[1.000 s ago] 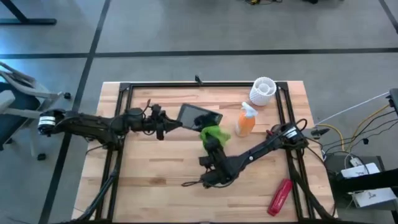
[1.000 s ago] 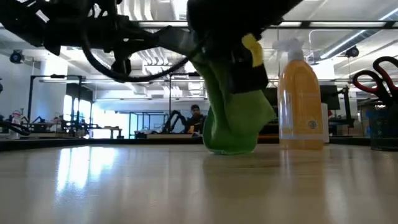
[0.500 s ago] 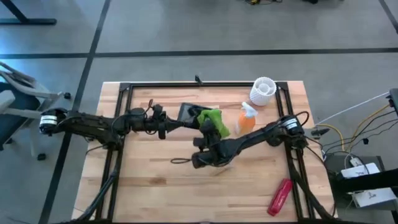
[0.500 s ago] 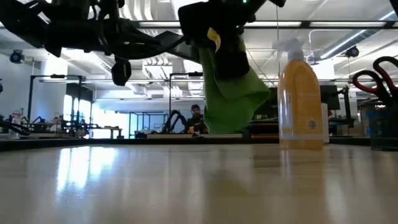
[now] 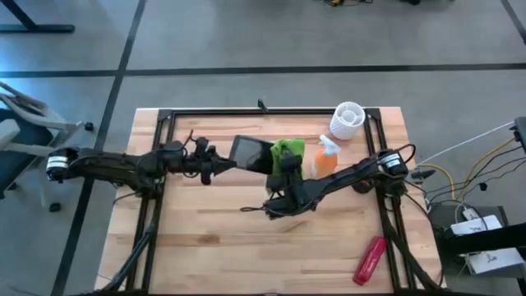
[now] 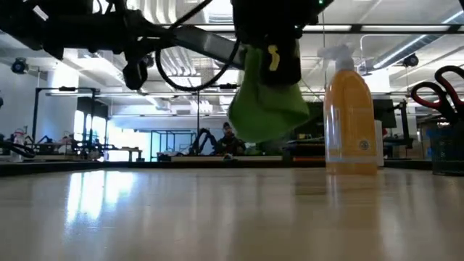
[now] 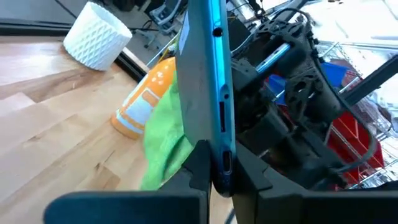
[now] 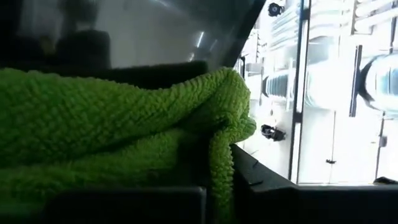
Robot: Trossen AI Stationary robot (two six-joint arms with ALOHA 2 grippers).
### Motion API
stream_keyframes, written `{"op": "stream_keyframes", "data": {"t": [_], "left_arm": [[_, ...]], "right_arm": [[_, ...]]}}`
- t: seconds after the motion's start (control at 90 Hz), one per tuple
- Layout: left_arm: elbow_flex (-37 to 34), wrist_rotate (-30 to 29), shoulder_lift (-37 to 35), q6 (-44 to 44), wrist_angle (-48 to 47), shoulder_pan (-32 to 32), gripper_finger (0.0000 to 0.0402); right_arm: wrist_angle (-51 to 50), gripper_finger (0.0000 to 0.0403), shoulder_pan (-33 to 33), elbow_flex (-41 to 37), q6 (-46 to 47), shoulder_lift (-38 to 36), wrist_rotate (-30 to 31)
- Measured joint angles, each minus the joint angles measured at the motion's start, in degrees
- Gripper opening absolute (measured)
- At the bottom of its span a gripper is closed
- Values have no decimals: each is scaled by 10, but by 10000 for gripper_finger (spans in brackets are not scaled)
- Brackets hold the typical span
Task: Apply microfiber cloth
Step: Wipe the back and front of the tablet with the green microfiber cloth
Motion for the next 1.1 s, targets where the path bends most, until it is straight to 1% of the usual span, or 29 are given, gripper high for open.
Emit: {"op": "stream_keyframes", "data": {"t": [0.1,0.233,0.478,0.578,0.778,0.889,1.1], "left_arm": [[0,-4,-10,2,-13,-1,10],[0,-22,-10,6,-14,0,10],[39,-43,16,14,-16,1,10],[60,-49,17,24,-37,2,10],[103,-64,-9,39,-132,2,10],[119,-87,-15,44,-150,2,10],[128,-99,-10,43,-156,1,10]], "right_arm": [[9,0,7,-5,11,2,-3],[47,0,22,-8,10,8,-8],[125,0,32,-9,-23,25,1],[127,0,34,-11,-15,35,0],[143,0,45,-11,0,62,-5],[161,0,54,-12,12,75,-11],[196,0,65,-12,13,82,-14]]}}
